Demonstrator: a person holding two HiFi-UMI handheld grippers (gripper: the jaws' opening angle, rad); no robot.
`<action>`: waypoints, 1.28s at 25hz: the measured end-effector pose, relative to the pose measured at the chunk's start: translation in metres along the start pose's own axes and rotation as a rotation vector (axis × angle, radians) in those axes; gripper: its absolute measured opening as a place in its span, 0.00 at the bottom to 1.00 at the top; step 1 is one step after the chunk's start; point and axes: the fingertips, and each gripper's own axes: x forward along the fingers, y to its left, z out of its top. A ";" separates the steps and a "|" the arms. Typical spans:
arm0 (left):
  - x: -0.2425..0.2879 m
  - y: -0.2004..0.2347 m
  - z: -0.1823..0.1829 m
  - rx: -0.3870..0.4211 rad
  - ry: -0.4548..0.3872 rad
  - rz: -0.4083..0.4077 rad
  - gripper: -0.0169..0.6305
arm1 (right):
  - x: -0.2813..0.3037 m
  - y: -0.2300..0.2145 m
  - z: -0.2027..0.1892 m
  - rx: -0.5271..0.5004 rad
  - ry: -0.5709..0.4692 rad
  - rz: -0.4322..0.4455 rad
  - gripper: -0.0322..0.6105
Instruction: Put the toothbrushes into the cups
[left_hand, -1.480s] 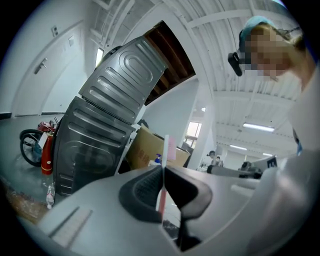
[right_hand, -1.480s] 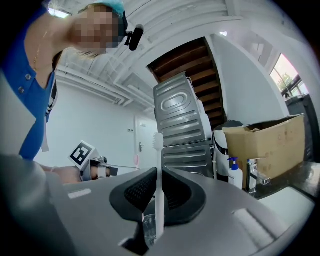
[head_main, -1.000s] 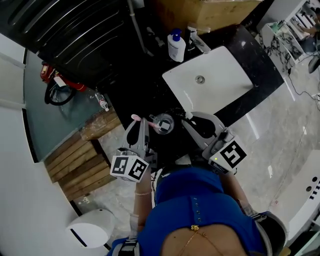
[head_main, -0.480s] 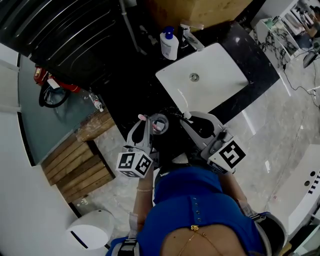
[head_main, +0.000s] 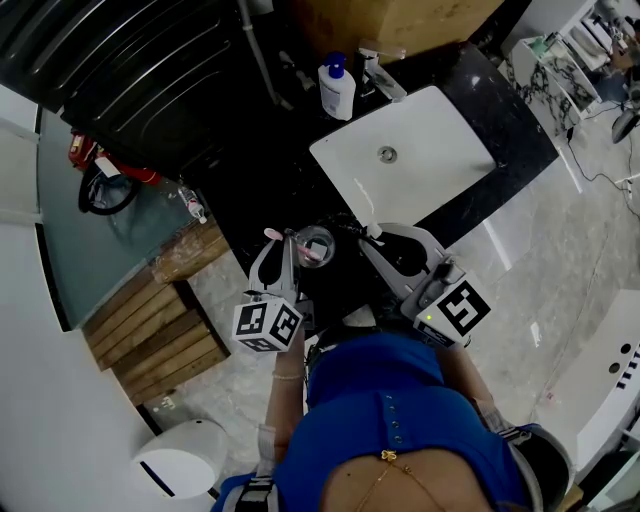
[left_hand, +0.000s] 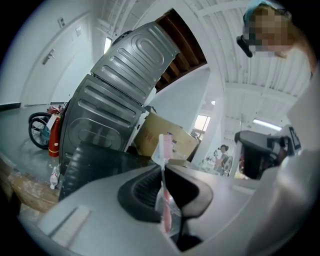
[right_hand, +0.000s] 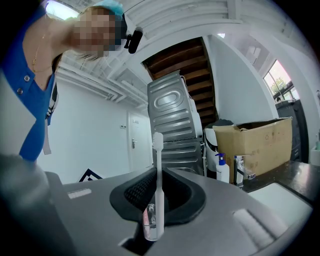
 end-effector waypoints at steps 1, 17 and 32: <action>0.000 0.000 0.000 -0.001 -0.002 0.001 0.06 | -0.001 0.000 0.001 -0.001 -0.002 0.000 0.11; -0.008 -0.003 -0.002 -0.018 -0.014 0.004 0.16 | 0.000 -0.001 0.007 0.011 -0.022 0.014 0.11; -0.042 0.002 0.018 0.004 -0.082 0.079 0.17 | 0.034 0.015 0.013 0.032 -0.043 0.131 0.11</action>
